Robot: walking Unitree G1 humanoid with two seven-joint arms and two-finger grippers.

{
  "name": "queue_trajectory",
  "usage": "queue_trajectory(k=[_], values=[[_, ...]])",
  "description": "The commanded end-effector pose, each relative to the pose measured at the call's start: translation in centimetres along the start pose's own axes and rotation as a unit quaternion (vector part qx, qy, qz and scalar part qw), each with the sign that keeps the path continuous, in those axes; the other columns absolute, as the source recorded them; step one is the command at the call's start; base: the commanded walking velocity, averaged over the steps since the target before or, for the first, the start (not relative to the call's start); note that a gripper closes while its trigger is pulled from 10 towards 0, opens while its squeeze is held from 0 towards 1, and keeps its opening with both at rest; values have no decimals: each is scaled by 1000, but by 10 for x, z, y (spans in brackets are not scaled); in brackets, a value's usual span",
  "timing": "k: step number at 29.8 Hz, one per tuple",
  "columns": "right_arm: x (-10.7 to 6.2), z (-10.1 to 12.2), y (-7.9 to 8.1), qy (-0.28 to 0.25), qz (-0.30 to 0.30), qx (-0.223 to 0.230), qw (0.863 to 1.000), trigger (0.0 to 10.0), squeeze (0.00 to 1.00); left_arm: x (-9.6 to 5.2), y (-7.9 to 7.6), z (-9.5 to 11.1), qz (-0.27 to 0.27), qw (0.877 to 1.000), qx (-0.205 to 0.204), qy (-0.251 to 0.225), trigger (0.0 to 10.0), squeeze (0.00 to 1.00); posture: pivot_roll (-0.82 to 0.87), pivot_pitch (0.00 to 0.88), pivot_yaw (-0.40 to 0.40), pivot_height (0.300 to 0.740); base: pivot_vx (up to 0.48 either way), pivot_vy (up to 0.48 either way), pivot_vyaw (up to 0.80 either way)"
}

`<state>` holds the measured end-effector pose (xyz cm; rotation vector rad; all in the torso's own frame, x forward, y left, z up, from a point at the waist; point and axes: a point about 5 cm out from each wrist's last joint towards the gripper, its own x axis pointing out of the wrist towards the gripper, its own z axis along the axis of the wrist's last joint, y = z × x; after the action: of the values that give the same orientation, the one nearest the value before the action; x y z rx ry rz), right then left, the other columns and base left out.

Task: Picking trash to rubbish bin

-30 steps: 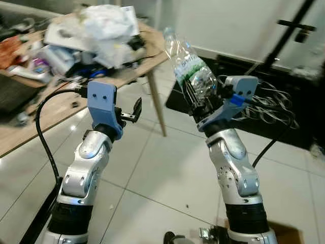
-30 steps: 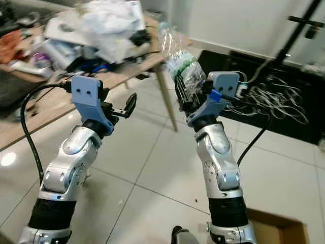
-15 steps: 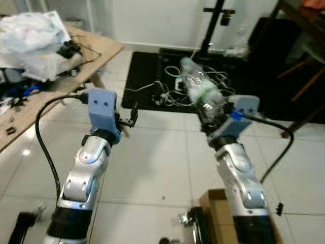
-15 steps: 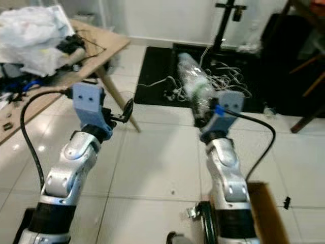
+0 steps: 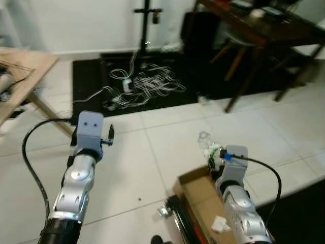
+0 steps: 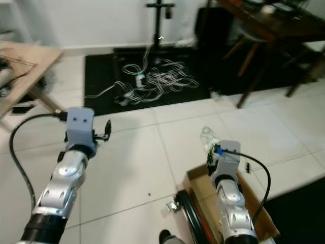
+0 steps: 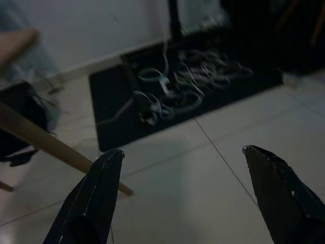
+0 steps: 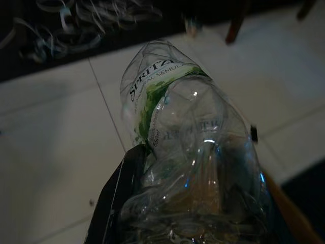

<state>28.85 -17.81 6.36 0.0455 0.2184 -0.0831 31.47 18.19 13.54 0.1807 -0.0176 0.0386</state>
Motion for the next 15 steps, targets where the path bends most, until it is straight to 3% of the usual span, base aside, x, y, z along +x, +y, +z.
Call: queue_trajectory(k=[1, 5, 11, 15], values=[[-2, -9, -2, 16, -3, -5, 1000, 10000, 0, -2, 0, -8, -5, 1000, 2, 8, 10000, 0, 12, 152, -19, 740, 0, 0, -800], [0, -17, 0, 22, 0, -10, 1000, 10000, 0, -10, 0, -30, -21, 999, -14, 22, 10000, 0, 7, 149, -14, 740, 0, 0, -800], [0, -21, 2, 25, 5, -15, 1000, 10000, 0, -13, -8, -30, -60, 998, -22, 15, 10000, 0, 11, 151, -17, 740, 0, 0, -800], [2, -20, 3, 22, 5, -14, 1000, 10000, 0, -10, -10, -27, -58, 998, -35, 14, 10000, 0, 17, 166, -21, 740, 0, 0, -800]])
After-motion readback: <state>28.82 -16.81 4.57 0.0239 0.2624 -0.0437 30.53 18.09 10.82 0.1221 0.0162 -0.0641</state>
